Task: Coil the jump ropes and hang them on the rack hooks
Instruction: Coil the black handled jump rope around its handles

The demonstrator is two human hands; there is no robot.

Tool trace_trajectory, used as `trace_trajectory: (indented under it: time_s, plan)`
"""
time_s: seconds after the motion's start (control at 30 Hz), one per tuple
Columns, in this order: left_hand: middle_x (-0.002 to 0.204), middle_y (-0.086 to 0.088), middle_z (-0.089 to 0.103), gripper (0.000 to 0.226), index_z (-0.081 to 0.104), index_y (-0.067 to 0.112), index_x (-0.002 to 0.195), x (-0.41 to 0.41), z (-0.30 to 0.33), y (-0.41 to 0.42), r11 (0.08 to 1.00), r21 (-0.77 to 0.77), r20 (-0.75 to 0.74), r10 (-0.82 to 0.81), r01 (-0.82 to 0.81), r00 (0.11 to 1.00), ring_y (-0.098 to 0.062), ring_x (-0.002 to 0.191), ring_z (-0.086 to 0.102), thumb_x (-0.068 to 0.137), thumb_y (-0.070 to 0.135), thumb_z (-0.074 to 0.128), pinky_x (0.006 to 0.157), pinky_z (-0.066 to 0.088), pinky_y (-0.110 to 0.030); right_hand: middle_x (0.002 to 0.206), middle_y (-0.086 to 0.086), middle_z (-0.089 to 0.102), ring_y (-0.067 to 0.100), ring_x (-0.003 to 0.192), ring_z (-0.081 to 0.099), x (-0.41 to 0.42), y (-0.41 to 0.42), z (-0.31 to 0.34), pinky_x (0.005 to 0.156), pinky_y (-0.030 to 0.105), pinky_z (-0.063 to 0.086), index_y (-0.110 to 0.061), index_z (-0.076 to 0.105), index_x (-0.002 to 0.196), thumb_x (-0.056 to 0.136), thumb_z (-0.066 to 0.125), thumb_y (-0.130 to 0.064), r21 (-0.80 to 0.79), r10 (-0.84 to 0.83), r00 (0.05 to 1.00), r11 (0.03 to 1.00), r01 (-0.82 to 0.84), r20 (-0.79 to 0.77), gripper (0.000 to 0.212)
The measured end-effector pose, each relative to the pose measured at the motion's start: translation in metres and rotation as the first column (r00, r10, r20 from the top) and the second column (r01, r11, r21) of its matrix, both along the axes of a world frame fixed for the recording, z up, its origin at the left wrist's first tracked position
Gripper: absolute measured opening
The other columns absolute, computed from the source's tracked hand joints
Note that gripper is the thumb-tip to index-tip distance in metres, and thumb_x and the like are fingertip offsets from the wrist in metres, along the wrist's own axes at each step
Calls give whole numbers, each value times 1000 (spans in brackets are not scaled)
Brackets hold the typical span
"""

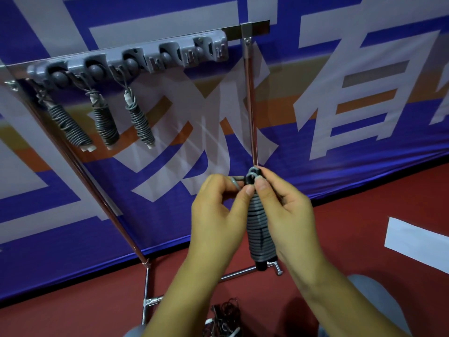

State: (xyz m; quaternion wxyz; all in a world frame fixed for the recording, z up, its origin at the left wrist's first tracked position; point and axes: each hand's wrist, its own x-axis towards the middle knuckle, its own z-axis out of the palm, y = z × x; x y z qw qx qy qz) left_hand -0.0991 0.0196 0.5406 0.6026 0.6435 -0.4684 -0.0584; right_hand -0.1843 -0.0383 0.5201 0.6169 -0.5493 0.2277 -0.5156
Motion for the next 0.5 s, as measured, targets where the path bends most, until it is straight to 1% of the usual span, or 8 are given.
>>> trace_trajectory:
  time_s: [0.1, 0.17, 0.23, 0.27, 0.33, 0.37, 0.43, 0.5]
  plan:
    - [85, 10, 64, 9, 60, 27, 77, 0, -4, -2, 998, -42, 95, 49, -45, 994, -7, 84, 62, 82, 33, 65, 73, 48, -18, 100, -7, 74, 10, 98, 68, 2, -1, -3, 85, 30, 51, -35, 66, 105, 77, 61, -38, 11, -32, 999, 999, 31, 5, 29]
    - [92, 13, 60, 6, 61, 32, 80, 4, -4, -2, 998, -63, 148, 28, -19, 989, -6, 92, 60, 82, 37, 61, 78, 47, -17, 102, -5, 73, 12, 98, 68, 2, -1, -4, 85, 32, 52, -35, 67, 105, 77, 62, -39, 14, -58, 998, 998, 58, 14, 29]
    - [106, 13, 58, 8, 66, 28, 87, 8, -2, 0, 996, -58, 190, -49, 61, 980, -9, 106, 58, 84, 34, 60, 87, 48, -21, 102, -2, 73, 14, 98, 68, 1, -4, -3, 84, 34, 53, -33, 68, 105, 78, 62, -40, 21, -82, 996, 996, 81, 20, 29]
    - [110, 12, 59, 12, 68, 24, 90, 11, -1, 1, 993, -47, 217, -98, 110, 971, -11, 109, 58, 85, 30, 60, 90, 49, -24, 102, -1, 73, 16, 99, 68, 0, -6, -3, 85, 35, 52, -32, 68, 105, 79, 63, -40, 19, -84, 996, 996, 84, 18, 29]
    - [109, 8, 64, 17, 71, 16, 93, 20, 4, 4, 980, -24, 266, -183, 196, 946, -11, 107, 62, 87, 25, 59, 90, 50, -27, 105, -1, 72, 16, 100, 68, -3, -13, -3, 86, 36, 52, -33, 68, 104, 78, 65, -40, 13, -63, 998, 998, 63, 5, 27]
    - [106, 6, 67, 17, 72, 14, 89, 25, 8, 6, 972, -18, 254, -221, 233, 942, -12, 104, 64, 87, 24, 59, 89, 51, -28, 107, -2, 72, 15, 101, 67, -4, -16, -3, 87, 36, 51, -34, 68, 104, 76, 66, -39, 16, -36, 999, 999, 36, -10, 29]
    - [94, 1, 73, 18, 67, 7, 78, 34, 16, 10, 957, -3, 156, -285, 289, 946, -12, 94, 69, 86, 22, 63, 82, 54, -27, 109, -2, 71, 17, 100, 68, -8, -23, -2, 89, 38, 52, -37, 64, 106, 72, 68, -38, 24, 36, 998, 999, -35, -47, 34]
    - [84, 0, 74, 16, 60, 5, 78, 38, 25, 10, 955, 62, 66, -294, 290, 953, -11, 83, 71, 86, 16, 69, 75, 56, -25, 107, -1, 71, 17, 97, 69, -12, -27, 0, 87, 40, 52, -39, 62, 105, 77, 72, -36, -12, 74, 992, 997, -76, -100, 30]
